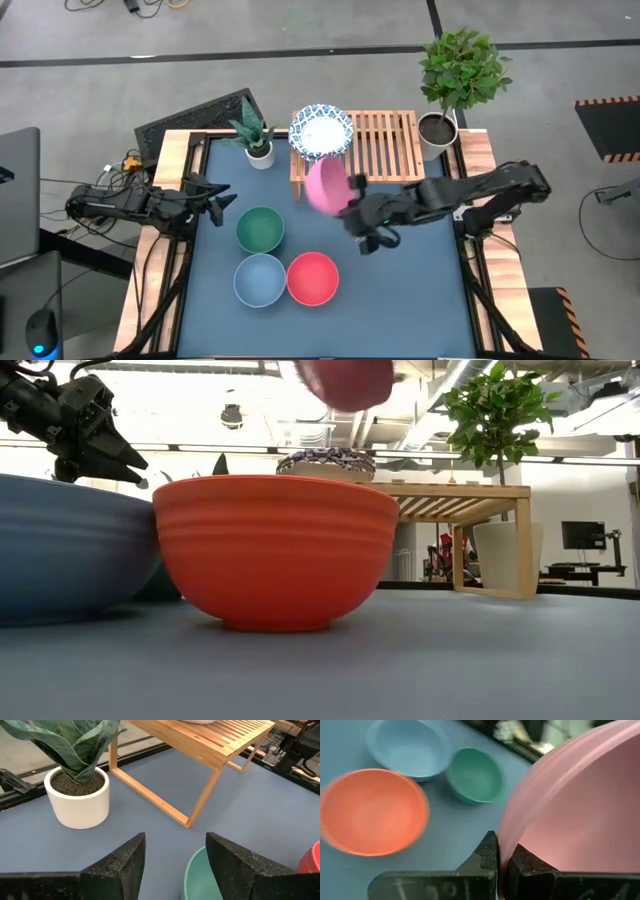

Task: Place and stack bowls onto a shelf
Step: Put the pink bowl on the shelf

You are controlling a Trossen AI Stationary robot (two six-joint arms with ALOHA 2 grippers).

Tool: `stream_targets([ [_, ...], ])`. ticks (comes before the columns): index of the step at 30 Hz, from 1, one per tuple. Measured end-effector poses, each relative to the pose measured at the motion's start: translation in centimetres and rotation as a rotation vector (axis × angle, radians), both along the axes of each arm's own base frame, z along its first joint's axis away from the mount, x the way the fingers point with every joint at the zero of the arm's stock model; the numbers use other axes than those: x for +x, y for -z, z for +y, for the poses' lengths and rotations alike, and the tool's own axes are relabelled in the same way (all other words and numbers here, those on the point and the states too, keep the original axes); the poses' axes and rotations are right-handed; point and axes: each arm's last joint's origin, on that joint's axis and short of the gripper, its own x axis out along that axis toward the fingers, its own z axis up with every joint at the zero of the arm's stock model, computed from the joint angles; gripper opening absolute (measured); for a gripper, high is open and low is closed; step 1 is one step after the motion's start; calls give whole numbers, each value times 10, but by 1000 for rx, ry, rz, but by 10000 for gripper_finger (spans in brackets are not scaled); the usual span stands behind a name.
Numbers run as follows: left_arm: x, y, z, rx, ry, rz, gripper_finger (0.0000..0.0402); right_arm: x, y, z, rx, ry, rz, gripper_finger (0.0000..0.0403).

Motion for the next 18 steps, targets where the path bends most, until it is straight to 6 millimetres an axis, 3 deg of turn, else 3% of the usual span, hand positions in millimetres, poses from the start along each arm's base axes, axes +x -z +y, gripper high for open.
stream_targets([
  [4,0,0,0,1,-1,0,193,-30,-16,-20,-57,121,25,23],
  [8,0,0,0,6,-12,-1,193,-49,-19,-51,-49,263,100,23],
  [13,0,0,1,6,-32,-8,193,-62,-12,-89,-63,400,249,23],
  [18,0,0,1,4,-33,-9,193,-62,7,-121,-41,467,438,23],
])
